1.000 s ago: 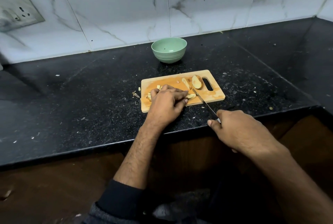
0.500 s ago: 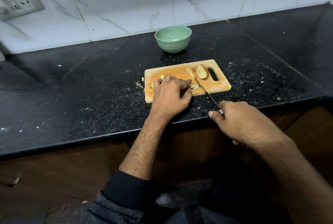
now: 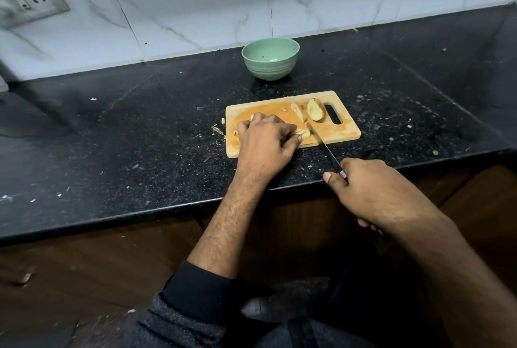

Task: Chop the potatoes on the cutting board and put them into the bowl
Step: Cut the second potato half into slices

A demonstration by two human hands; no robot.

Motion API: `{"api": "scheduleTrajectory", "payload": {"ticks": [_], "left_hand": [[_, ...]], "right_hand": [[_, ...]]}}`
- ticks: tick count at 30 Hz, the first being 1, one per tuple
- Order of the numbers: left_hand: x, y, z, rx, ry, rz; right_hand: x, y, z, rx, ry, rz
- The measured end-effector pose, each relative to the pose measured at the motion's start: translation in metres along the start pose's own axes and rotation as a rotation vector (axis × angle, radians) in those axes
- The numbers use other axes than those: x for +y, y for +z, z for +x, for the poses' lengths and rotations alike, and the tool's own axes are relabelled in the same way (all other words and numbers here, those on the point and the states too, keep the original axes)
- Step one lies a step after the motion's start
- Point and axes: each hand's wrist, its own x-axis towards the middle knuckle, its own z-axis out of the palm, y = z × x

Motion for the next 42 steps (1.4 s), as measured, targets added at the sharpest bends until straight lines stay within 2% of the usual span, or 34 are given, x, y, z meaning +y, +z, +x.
{"api": "scheduleTrajectory", "payload": {"ticks": [4, 15, 26, 34, 42], "left_hand": [[-0.002, 0.0, 0.001, 0.002, -0.031, -0.067], [0.002, -0.002, -0.004, 0.017, -0.004, 0.009], [0.0, -0.001, 0.004, -0.027, -0.053, -0.13], [0.001, 0.002, 0.015, -0.048, -0.036, -0.095], [0.002, 0.006, 0.009, 0.005, 0.064, 0.072]], "right_hand": [[-0.003, 0.003, 0.003, 0.009, -0.02, -0.003], [-0.002, 0.011, 0.004, 0.058, -0.026, -0.062], [0.001, 0.002, 0.0, 0.054, -0.007, -0.048], [0.006, 0.001, -0.002, 0.056, 0.012, -0.022], [-0.003, 0.007, 0.001, 0.078, -0.008, -0.044]]}}
